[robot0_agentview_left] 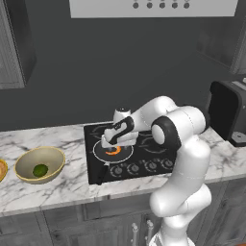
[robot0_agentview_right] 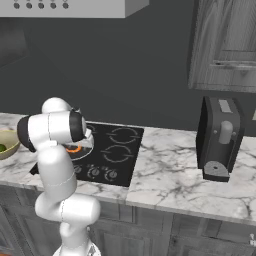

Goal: Place the shrimp on the plate and place the lime on the same plate.

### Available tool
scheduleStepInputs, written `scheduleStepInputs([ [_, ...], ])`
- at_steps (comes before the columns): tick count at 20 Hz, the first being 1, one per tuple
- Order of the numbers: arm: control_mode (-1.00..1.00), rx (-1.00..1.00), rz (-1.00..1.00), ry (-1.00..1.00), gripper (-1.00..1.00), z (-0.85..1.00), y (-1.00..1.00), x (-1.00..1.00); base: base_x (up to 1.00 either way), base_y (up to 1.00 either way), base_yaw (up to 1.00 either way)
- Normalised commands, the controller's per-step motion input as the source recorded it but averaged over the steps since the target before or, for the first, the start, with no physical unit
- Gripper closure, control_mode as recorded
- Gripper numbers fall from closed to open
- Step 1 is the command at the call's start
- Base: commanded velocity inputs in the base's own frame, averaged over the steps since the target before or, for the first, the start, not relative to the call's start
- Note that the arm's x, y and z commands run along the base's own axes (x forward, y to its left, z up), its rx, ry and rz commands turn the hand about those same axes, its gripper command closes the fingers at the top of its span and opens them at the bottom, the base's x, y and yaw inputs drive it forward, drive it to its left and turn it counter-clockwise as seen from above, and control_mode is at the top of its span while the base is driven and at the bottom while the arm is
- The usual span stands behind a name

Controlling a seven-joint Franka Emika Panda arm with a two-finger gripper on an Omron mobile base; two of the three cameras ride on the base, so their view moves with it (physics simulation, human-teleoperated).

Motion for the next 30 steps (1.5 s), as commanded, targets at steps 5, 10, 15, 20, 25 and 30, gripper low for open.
scheduleStepInputs([
  [5, -1.0, 0.0, 0.0, 0.0, -1.0, -0.09, 0.0, 0.0, 0.0, 0.0, 0.0],
  [10, -1.0, 0.0, 0.0, 0.0, -1.0, -0.01, 0.0, 0.01, 0.0, 0.0, 0.0],
  [15, -1.0, 0.0, 0.0, 0.0, -1.0, 0.0, 0.0, 0.09, 0.0, 0.0, 0.0],
  [20, -1.0, 0.0, 0.0, 0.0, -1.0, -0.01, 0.0, 0.1, 0.0, 0.0, 0.0],
  [25, -1.0, 0.0, 0.0, 0.02, -1.0, -0.13, 0.0, 0.04, 0.0, 0.0, 0.0],
  [30, -1.0, 0.0, 0.0, 0.02, -1.0, -0.26, 0.0, 0.0, 0.0, 0.0, 0.0],
])
